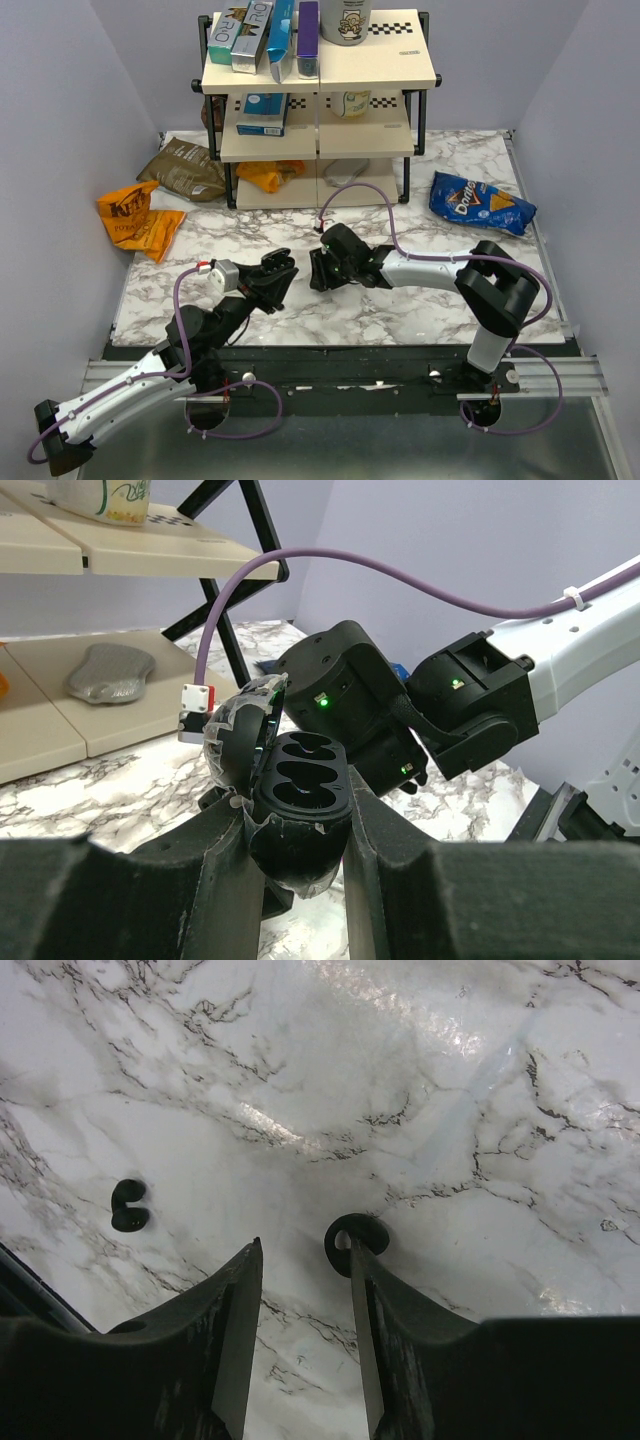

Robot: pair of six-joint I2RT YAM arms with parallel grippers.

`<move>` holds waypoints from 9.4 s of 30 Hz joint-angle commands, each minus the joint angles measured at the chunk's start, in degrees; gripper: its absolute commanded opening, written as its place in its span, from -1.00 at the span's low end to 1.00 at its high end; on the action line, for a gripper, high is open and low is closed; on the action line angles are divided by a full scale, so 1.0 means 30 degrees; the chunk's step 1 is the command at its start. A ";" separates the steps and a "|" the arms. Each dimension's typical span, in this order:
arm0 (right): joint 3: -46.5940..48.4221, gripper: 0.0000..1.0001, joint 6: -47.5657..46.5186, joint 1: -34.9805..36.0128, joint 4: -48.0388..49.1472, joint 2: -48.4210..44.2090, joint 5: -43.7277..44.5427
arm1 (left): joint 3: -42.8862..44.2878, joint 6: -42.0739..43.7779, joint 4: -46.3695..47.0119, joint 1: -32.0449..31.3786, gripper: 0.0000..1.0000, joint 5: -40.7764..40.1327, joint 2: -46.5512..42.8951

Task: Insert the wireless bluetooth earbuds into the charging case
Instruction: Pick up the earbud from the center of the board, then place the earbud in the charging case, then pick up the earbud from the center of the board.

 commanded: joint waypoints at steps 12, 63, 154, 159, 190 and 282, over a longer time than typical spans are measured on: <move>-0.1067 -0.04 -0.0034 -0.0269 -0.1914 -0.0015 0.2702 | -0.0036 -0.0152 -0.0107 -0.0110 -1.00 -0.0397 0.0129; 0.2477 -0.99 -1.3247 0.3480 -1.2548 -1.7768 0.0769 | 0.6232 -0.0414 0.2615 0.3166 -1.00 1.6296 0.9355; -0.1823 -0.05 -0.8743 0.3950 -0.5026 -1.9268 0.5778 | 0.5442 0.0608 -0.0042 0.4197 -1.00 1.4079 0.7137; -0.3468 -0.22 -0.5956 0.3716 -0.1774 -1.5696 0.4466 | 0.5384 0.1078 -0.4053 0.4226 -1.00 1.1445 0.3094; 0.4820 -0.08 -0.2378 0.3452 0.1369 0.3206 -0.5531 | 0.5032 0.0404 -0.7285 0.4197 -1.00 0.9856 -0.1600; 0.3708 -0.43 -0.1645 0.2690 -0.0391 0.2943 -0.0168 | 0.4886 0.0053 -0.7255 0.4197 -1.00 0.9681 -0.1335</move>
